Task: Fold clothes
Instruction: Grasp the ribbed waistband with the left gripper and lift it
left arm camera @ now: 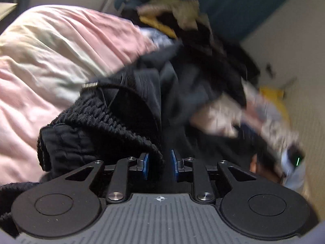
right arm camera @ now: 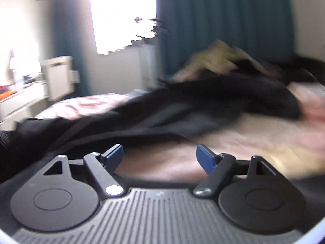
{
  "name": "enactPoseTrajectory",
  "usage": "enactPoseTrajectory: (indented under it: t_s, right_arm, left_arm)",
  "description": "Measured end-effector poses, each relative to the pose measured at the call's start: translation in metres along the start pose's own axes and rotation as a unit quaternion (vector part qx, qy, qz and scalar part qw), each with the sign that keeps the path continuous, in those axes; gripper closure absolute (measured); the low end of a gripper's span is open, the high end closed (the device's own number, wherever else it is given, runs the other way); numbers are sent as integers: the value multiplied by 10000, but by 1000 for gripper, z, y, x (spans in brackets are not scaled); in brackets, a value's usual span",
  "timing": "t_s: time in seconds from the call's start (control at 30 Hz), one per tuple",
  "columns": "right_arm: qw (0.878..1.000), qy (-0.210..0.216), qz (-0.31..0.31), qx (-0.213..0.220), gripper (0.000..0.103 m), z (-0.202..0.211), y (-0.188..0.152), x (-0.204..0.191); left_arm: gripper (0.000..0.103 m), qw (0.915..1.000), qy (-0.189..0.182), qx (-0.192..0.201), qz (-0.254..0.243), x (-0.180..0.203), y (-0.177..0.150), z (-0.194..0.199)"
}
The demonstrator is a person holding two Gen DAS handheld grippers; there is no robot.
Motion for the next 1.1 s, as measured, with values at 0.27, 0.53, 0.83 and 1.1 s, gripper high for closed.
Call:
enactPoseTrajectory:
  t_s: [0.27, 0.53, 0.83, 1.1]
  right_arm:
    - [9925, 1199, -162, -146, 25, -94, 4, -79]
    - [9821, 1189, 497, -1377, 24, -137, -40, -90]
    - [9830, 1410, 55, -1177, 24, -125, -43, -77]
    - [9810, 1547, -588, -1016, 24, -104, -50, -56]
  left_arm:
    - [78, 9989, 243, -385, 86, 12, -11, -26]
    - [74, 9671, 53, 1309, 2179, -43, -24, 2]
    - [65, 9285, 459, 1944, 3130, -93, -9, -9]
    - [44, 9143, 600, 1518, 3707, -146, 47, -19]
Point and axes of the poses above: each gripper's, at about its wrist camera, not at the fingertips, and z roughly against the way its jaws point, x to its right, y to its top, the point moved 1 cm from there along -z, roughly the way its jaws point, and after that the axes turned 4 degrees about -z, right-handed, at the moved point
